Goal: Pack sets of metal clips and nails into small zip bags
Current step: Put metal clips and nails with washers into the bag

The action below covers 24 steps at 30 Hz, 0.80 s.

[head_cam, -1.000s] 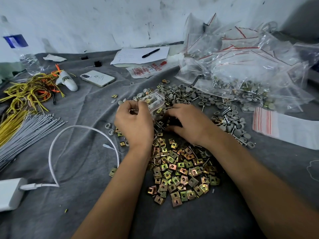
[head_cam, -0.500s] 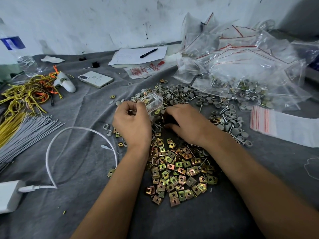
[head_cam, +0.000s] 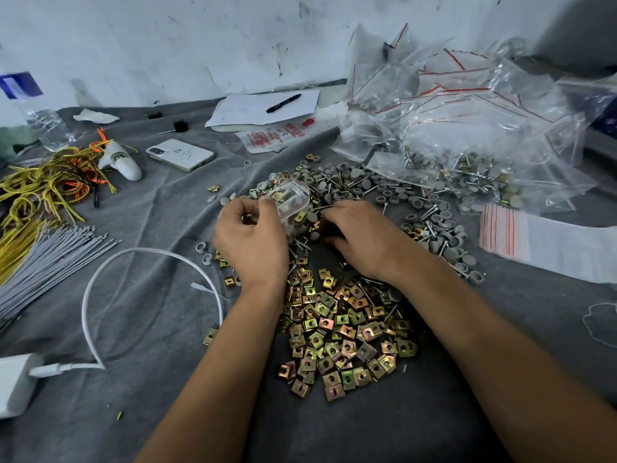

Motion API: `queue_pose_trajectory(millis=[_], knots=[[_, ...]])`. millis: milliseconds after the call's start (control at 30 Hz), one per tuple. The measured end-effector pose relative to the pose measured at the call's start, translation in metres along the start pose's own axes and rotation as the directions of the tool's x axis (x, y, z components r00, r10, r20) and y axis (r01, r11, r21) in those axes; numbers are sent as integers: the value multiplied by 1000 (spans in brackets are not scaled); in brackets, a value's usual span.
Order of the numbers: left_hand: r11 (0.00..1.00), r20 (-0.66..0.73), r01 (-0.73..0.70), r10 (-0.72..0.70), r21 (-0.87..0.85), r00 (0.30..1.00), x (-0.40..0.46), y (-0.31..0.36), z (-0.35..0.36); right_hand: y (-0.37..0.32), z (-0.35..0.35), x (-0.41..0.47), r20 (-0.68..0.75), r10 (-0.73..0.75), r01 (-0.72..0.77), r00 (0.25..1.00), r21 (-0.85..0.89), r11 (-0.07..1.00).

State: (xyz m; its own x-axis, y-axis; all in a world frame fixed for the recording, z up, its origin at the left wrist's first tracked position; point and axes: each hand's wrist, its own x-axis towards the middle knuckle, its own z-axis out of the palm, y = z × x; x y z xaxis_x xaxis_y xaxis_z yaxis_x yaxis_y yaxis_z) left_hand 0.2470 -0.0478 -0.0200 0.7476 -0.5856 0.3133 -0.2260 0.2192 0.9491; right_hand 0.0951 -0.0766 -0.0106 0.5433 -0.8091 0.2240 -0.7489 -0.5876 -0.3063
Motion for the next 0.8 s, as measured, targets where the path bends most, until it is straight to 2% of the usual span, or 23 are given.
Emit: queue_pose_trajectory(millis=[133, 233, 333, 400, 533, 633, 700, 800], knots=[[1000, 10, -10, 10, 6, 1000, 0, -1, 0, 3, 2, 0, -35, -10, 9, 999, -15, 1000], [1000, 8, -8, 8, 16, 1000, 0, -1, 0, 5, -2, -1, -55, -3, 6, 998, 56, 998], [1000, 23, -14, 13, 24, 1000, -1, 0, 0, 17, -17, -6, -117, 87, -66, 989, 170, 983], [999, 27, -16, 15, 29, 1000, -2, 0, -1, 37, -33, -11, -131, 187, -163, 974, 172, 972], [998, 29, -18, 17, 56, 999, -1, -1, 0, 73, -63, -26, -43, 348, -345, 937, 56, 937], [998, 35, -27, 25, 60, 999, -1, -2, 0, 77, -70, -30, 137, 449, -451, 883, -18, 892], [998, 36, -32, 30, 60, 999, -1, -1, 0, 74, -71, -29, 188, 470, -460, 862, -97, 883], [996, 32, -40, 38, 74, 999, -1, 0, 0, 64, -70, -26, 190, 435, -405, 880, -180, 897]])
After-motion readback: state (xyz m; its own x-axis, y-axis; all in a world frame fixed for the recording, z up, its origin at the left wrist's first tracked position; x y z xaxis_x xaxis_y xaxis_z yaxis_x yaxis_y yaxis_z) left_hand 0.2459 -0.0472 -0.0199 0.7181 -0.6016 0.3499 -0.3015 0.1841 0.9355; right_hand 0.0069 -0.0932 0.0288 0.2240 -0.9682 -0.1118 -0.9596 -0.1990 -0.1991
